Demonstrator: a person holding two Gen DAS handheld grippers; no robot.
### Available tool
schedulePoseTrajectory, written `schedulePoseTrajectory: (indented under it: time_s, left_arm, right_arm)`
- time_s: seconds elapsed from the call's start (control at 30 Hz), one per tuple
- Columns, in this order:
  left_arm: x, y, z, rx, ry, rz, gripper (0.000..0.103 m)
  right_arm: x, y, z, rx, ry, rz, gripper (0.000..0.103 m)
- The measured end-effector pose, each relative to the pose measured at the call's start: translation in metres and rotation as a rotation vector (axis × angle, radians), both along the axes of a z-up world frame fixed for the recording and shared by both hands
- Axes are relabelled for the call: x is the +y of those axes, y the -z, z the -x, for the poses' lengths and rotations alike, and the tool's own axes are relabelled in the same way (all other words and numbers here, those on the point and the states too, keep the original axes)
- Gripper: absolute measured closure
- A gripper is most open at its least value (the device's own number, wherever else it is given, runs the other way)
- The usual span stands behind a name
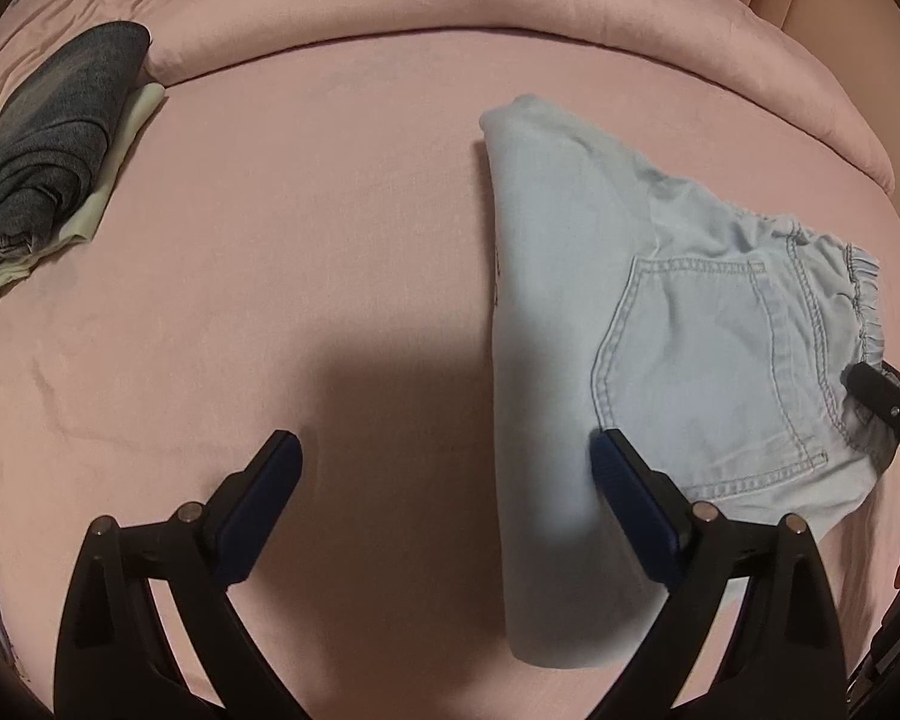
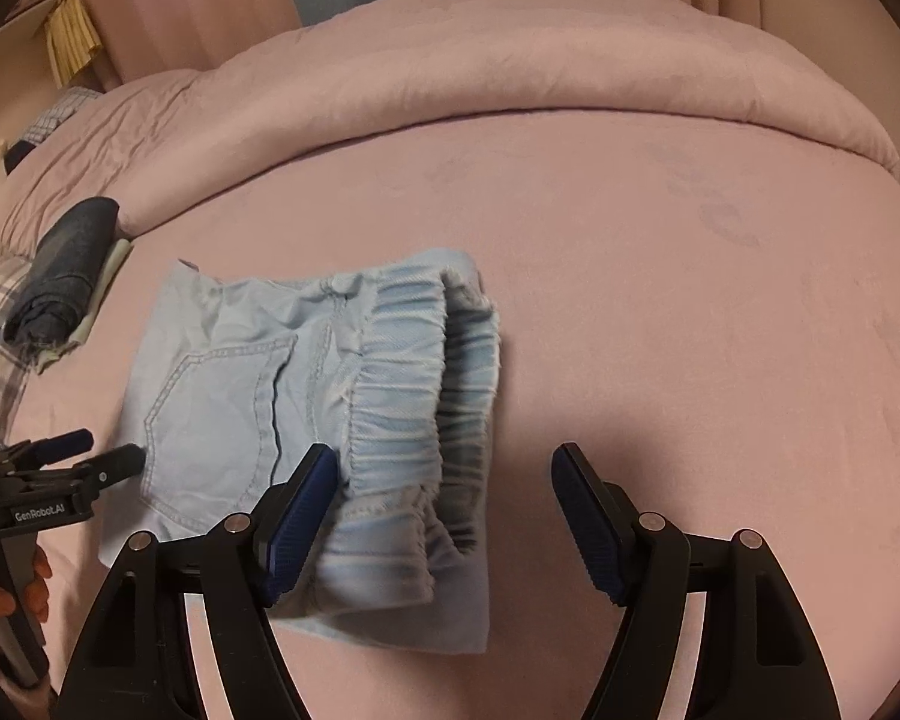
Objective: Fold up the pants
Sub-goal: 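Open the right tool and release the cuffs onto the folded jeans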
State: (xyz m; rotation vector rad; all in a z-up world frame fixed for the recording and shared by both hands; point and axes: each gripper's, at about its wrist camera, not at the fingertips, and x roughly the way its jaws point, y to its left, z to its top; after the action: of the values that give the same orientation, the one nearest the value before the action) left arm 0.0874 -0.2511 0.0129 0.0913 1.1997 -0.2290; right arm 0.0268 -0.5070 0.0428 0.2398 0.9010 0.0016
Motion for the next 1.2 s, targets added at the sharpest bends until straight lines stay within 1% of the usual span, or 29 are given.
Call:
schedulePoseTrajectory:
  time_s: [0.17,0.43,0.5,0.6,0.7,0.77,0.87,1.03,1.2]
  left_arm:
    - [-0.002,0.003,0.000,0.001,-0.010,-0.006,0.005]
    - [-0.002,-0.003,0.007,-0.009,-0.019,-0.012,0.006]
    - [-0.002,-0.003,0.007,0.005,-0.027,-0.013,0.005]
    - [-0.001,0.000,0.004,0.037,-0.038,-0.003,0.001]
    - [-0.002,0.000,0.007,0.032,-0.047,-0.009,0.001]
    - [-0.003,-0.003,0.009,0.030,-0.055,-0.009,0.001]
    - [-0.004,-0.011,0.015,0.011,-0.051,0.008,0.001]
    - [-0.009,-0.021,0.023,0.001,-0.052,0.046,0.001]
    - [-0.012,-0.036,0.033,-0.030,-0.079,0.047,0.001]
  right_arm:
    - [0.000,0.004,-0.003,0.015,0.002,0.007,0.029]
    - [0.004,-0.001,-0.001,0.012,0.009,0.020,0.029]
    - [0.006,-0.002,0.000,0.011,0.010,0.024,0.029]
    - [0.008,-0.004,0.001,0.012,0.014,0.031,0.029]
    - [0.009,-0.004,0.001,0.016,0.021,0.033,0.029]
    - [0.009,-0.007,0.004,0.010,0.025,0.030,0.029]
    - [0.010,-0.012,0.011,-0.007,0.023,0.034,0.029]
    - [0.010,-0.019,0.018,-0.025,0.029,0.038,0.029]
    - [0.010,-0.027,0.027,-0.044,0.031,0.035,0.029]
